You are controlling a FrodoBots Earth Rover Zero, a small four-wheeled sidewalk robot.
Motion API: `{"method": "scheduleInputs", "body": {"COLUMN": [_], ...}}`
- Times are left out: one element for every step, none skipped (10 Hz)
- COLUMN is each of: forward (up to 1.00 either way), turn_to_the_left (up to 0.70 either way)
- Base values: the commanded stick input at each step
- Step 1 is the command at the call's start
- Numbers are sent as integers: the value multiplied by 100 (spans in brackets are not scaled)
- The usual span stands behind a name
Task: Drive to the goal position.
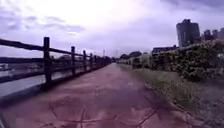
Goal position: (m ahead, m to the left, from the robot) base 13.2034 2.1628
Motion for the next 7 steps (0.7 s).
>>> {"method": "scheduleInputs", "body": {"forward": [100,100,100,100,100,100,100], "turn_to_the_left": [0,0,0,4,10,27,12]}}
